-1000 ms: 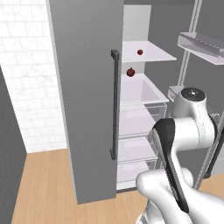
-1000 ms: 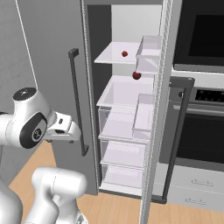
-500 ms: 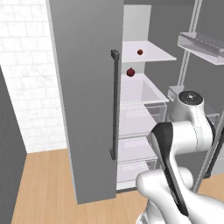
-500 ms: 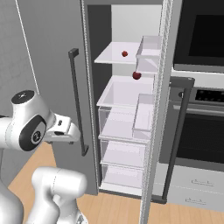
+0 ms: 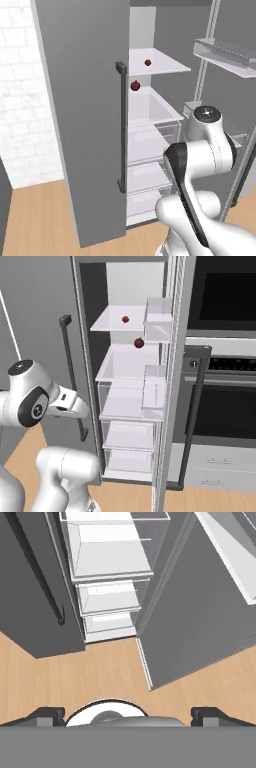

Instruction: Take the strawberry from the fridge and place it on top of the pancake, located on the dining counter.

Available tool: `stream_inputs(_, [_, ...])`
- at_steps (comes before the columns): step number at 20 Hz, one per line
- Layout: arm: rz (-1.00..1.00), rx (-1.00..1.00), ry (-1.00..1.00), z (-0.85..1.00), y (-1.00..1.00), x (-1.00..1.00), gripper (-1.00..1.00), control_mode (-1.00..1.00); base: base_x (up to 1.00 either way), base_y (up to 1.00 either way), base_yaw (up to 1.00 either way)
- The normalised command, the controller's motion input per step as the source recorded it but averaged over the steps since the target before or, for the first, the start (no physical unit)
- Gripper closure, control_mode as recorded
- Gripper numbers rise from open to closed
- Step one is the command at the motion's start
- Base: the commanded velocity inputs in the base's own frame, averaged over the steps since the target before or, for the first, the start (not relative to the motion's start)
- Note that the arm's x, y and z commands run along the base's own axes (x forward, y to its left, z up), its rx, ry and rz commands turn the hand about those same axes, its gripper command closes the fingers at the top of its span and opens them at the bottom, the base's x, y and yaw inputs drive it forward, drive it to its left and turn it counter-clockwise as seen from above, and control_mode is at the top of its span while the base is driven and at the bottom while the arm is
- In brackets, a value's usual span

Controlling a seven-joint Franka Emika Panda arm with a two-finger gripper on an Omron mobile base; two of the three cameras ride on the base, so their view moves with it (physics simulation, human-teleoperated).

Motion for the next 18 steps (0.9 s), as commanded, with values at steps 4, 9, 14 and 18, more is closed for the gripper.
stream_inputs(4, [0.0,0.0,0.0,0.0,0.0,0.0,-1.0,1.0,0.54,0.02,-0.12])
stream_inputs(9, [0.0,0.0,0.0,0.0,0.0,0.0,-1.0,1.0,0.68,-0.01,0.02])
stream_inputs(14, [0.0,0.0,0.0,0.0,0.0,0.0,-1.0,1.0,0.44,-0.14,0.16])
stream_inputs(18, [0.0,0.0,0.0,0.0,0.0,0.0,-1.0,1.0,0.38,-0.12,0.14])
